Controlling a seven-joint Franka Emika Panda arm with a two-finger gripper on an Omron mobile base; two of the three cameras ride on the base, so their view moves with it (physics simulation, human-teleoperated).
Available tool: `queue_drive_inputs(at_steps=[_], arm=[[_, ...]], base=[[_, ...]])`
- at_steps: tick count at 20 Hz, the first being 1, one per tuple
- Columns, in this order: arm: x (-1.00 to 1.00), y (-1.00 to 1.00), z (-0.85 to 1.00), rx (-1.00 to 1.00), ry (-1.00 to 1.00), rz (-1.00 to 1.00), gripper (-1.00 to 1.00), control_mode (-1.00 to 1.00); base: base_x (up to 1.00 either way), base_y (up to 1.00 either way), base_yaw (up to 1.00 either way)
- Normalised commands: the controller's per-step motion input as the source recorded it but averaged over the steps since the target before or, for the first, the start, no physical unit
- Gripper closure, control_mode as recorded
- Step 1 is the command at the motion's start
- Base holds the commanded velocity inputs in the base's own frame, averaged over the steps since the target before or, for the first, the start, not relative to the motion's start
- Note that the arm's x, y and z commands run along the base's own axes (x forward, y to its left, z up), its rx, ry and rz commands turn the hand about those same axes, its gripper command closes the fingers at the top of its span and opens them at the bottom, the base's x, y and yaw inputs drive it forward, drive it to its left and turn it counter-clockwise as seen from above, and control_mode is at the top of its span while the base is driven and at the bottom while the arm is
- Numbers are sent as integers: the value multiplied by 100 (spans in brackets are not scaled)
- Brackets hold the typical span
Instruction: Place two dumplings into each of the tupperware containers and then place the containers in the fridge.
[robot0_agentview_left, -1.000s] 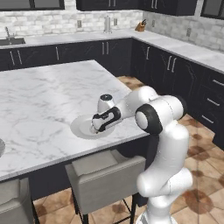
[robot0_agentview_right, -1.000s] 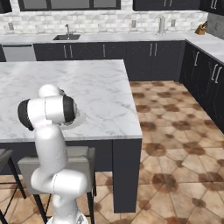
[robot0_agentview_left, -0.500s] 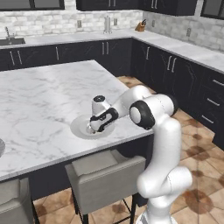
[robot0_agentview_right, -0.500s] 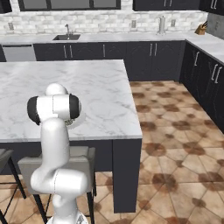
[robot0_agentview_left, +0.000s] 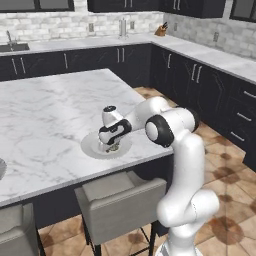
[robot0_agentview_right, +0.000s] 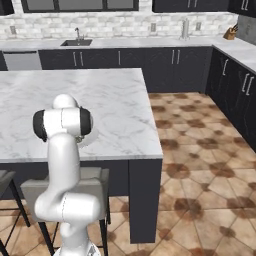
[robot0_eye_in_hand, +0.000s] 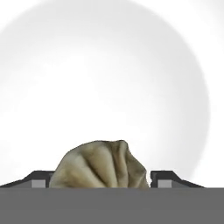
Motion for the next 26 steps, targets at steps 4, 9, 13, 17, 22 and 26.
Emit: queue_drive_inputs(at_steps=[4, 9, 13, 17, 22, 26], arm=[[-39, -65, -66, 0, 7, -8, 100, -100], [-72, -21, -2, 1, -9, -19, 100, -100], [-75, -23, 64, 11, -48, -32, 100, -100], [-59, -34, 80, 12, -38, -37, 100, -100], [-72, -80, 98, 16, -10, -26, 100, -100], [-92, -92, 96, 20, 7, -12, 100, -100]], base=[[0, 0, 0], [0, 0, 0], [0, 0, 0], [0, 0, 0], [0, 0, 0], [0, 0, 0]])
